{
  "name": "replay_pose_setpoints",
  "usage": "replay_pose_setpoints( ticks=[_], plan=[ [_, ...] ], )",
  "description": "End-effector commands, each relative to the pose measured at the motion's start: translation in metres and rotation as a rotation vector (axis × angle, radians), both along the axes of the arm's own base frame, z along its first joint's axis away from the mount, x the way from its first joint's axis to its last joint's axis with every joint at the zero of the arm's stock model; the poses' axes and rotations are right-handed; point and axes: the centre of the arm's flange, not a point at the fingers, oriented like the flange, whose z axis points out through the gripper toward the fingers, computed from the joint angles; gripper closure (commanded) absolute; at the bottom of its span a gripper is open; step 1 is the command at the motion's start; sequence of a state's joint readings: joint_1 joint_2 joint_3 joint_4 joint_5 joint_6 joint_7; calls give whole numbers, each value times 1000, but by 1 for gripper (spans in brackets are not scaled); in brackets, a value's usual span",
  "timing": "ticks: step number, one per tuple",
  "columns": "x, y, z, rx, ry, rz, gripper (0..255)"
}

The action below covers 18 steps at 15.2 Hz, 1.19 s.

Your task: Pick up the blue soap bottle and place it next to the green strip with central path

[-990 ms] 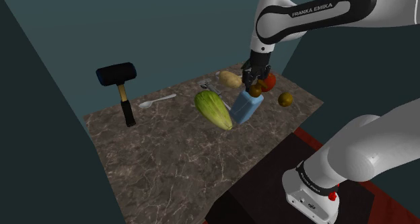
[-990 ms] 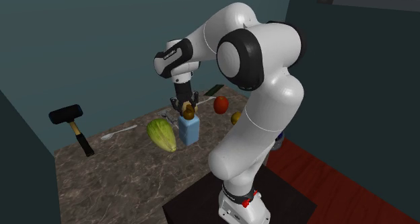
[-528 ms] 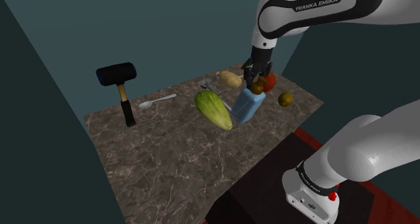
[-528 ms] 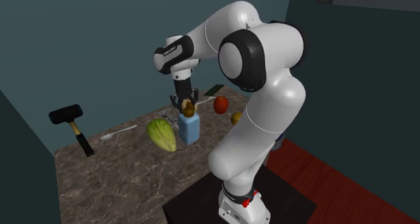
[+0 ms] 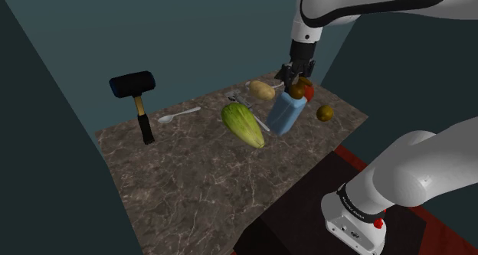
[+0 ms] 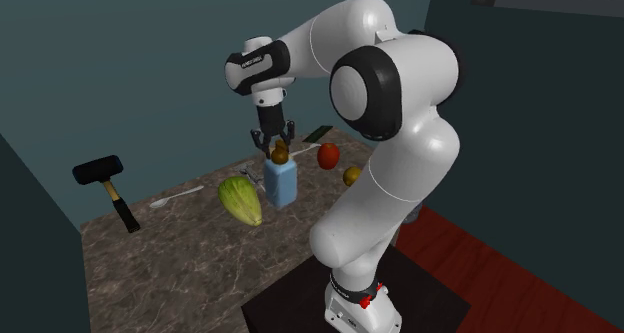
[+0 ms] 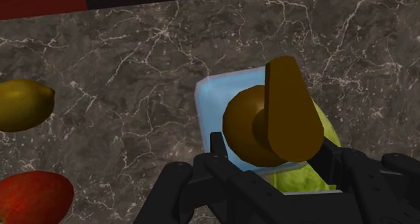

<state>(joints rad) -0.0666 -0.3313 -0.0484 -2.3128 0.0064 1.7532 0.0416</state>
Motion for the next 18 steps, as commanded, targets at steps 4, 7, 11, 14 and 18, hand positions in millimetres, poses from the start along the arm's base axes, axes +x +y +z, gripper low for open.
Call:
replay_pose_setpoints(
  ticks=[4,7,11,14,18],
  plan=[
    [1,1,27,0,0,0,255],
    [1,1,43,0,0,0,255],
    [1,1,64,0,0,0,255],
    [1,1,80,0,0,0,255],
    [1,1,101,0,0,0,255]
  ],
)
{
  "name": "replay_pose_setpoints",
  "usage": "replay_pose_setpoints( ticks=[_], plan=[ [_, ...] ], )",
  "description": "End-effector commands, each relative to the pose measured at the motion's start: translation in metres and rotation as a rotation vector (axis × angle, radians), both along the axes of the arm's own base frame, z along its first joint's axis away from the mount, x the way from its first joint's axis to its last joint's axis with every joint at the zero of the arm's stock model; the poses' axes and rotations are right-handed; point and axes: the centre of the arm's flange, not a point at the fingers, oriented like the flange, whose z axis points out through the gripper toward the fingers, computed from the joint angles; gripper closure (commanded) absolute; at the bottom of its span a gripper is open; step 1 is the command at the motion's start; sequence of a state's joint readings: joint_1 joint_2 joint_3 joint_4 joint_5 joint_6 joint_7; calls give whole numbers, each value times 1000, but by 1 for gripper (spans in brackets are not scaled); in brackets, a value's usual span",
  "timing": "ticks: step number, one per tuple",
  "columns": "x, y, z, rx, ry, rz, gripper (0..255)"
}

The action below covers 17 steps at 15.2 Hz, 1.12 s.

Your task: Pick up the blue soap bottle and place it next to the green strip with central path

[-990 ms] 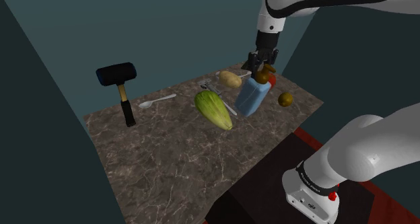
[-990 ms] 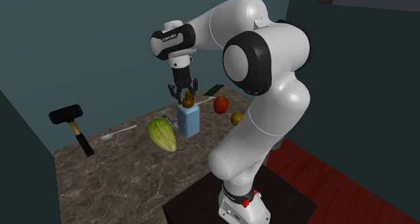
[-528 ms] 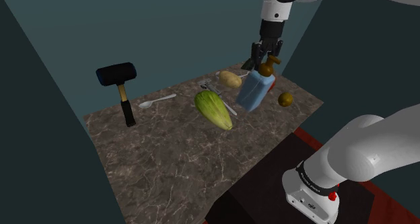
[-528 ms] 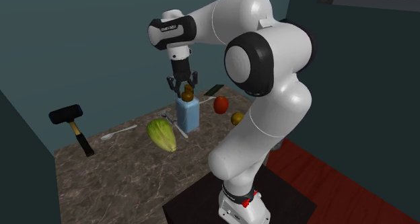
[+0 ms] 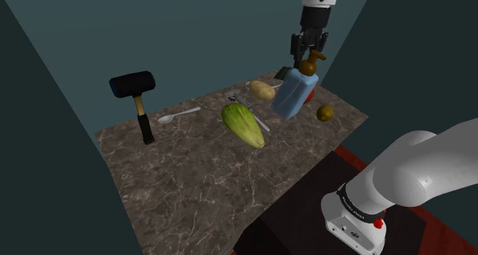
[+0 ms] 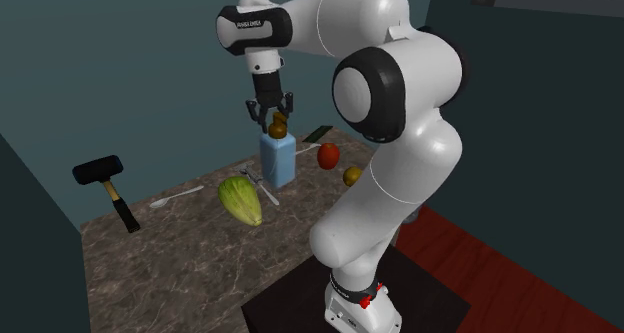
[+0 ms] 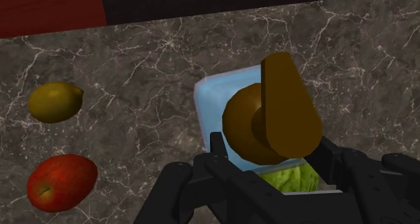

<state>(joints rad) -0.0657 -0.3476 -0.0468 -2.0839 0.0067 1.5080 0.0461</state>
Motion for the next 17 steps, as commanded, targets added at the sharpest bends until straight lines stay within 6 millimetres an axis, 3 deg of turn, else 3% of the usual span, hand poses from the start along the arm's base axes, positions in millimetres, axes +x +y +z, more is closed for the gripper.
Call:
replay_pose_setpoints(
  ticks=[1,17],
  plan=[
    [-1,1,11,0,0,0,255],
    [-1,1,95,0,0,0,255]
  ],
)
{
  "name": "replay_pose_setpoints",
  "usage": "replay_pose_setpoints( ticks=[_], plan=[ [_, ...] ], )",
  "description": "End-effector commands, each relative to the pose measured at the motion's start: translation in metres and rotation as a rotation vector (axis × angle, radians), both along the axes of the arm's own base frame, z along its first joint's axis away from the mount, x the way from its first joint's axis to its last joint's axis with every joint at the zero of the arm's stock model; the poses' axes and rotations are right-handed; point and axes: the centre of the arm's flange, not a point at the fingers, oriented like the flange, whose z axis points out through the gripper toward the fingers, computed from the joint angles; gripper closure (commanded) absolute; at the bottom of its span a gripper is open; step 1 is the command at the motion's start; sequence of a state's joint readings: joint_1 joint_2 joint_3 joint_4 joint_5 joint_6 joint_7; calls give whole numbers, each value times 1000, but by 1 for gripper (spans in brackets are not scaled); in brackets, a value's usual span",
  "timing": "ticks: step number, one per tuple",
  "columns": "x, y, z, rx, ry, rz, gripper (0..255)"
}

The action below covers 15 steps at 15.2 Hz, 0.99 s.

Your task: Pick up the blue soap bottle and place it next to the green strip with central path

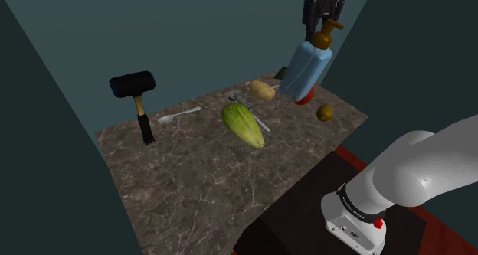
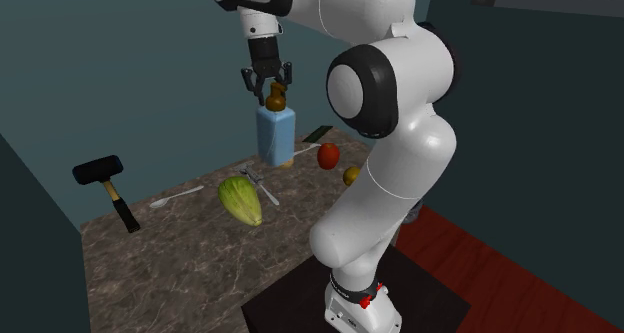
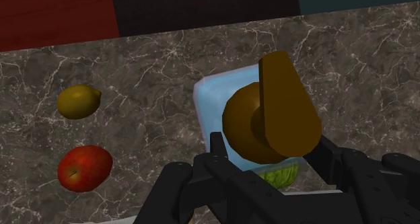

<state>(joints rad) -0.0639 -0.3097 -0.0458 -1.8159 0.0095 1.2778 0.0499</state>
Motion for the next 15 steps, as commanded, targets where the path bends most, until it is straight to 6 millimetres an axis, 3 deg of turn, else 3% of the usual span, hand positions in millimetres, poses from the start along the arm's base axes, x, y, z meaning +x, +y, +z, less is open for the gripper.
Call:
replay_pose_setpoints(
  ticks=[1,15],
  plan=[
    [1,0,10,0,0,0,255],
    [1,0,82,0,0,0,255]
  ],
)
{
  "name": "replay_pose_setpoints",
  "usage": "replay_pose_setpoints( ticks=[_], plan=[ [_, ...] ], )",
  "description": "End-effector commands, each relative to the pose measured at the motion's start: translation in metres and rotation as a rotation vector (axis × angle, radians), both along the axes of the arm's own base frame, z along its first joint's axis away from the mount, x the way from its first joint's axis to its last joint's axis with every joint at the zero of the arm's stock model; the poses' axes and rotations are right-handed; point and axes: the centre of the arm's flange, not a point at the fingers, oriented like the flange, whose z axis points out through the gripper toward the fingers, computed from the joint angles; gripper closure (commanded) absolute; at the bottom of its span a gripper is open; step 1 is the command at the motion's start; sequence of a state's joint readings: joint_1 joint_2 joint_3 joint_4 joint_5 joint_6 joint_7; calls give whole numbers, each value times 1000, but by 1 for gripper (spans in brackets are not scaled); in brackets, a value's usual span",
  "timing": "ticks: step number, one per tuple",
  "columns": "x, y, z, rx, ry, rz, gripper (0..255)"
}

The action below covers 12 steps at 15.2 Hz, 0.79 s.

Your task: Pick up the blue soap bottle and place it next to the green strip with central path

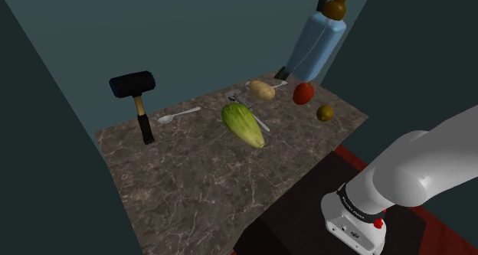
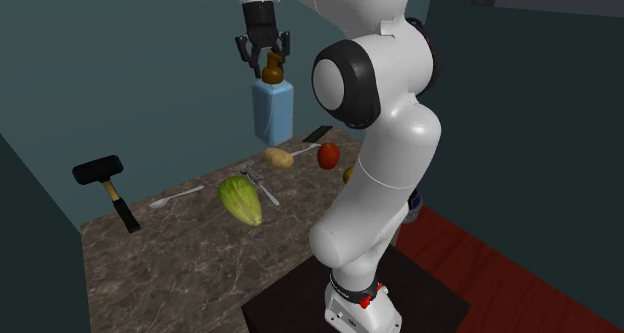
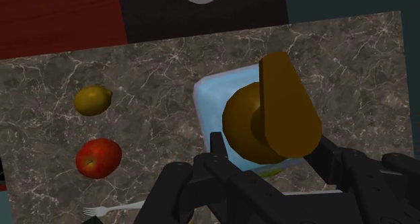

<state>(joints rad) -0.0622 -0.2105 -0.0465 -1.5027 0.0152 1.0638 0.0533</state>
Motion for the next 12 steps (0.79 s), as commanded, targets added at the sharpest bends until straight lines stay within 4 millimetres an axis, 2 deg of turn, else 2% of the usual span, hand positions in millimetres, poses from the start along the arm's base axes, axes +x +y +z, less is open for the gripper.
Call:
replay_pose_setpoints(
  ticks=[1,12],
  plan=[
    [1,-13,-2,0,0,0,255],
    [14,-142,-67,0,0,0,255]
  ],
)
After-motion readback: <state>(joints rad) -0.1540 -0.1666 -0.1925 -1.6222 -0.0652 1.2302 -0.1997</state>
